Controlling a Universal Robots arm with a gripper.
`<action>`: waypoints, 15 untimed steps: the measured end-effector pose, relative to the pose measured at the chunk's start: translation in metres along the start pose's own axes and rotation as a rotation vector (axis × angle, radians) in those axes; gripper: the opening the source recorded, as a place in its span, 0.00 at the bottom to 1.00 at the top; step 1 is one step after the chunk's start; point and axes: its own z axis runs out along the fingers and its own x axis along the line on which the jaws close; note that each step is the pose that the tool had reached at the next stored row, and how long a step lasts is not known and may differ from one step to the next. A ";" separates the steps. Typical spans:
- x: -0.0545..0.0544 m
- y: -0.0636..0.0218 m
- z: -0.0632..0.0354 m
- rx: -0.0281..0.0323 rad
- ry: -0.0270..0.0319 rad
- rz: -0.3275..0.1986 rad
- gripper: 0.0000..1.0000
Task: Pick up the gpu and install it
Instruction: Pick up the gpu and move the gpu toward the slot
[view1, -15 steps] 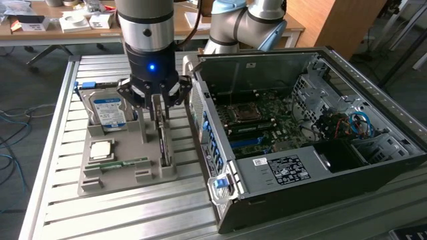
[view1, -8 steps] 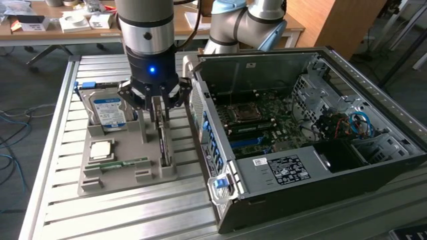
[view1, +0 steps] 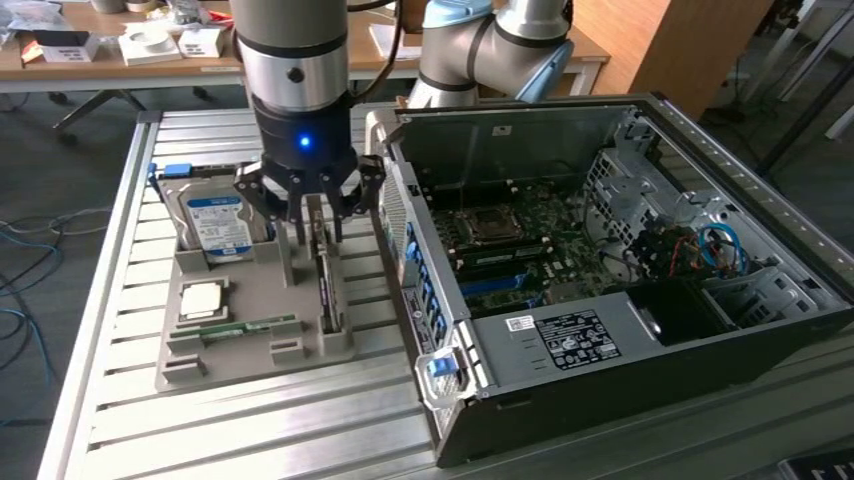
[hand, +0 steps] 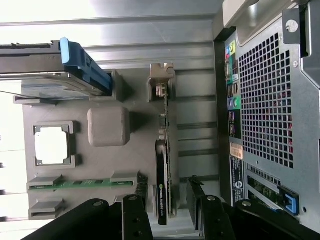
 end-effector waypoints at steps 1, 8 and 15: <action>0.000 -0.0001 0.0017 0.0001 0.0001 0.000 0.44; 0.000 -0.0006 0.0144 0.0002 0.0002 0.000 0.44; -0.002 -0.0011 0.0271 0.0002 0.0002 0.000 0.44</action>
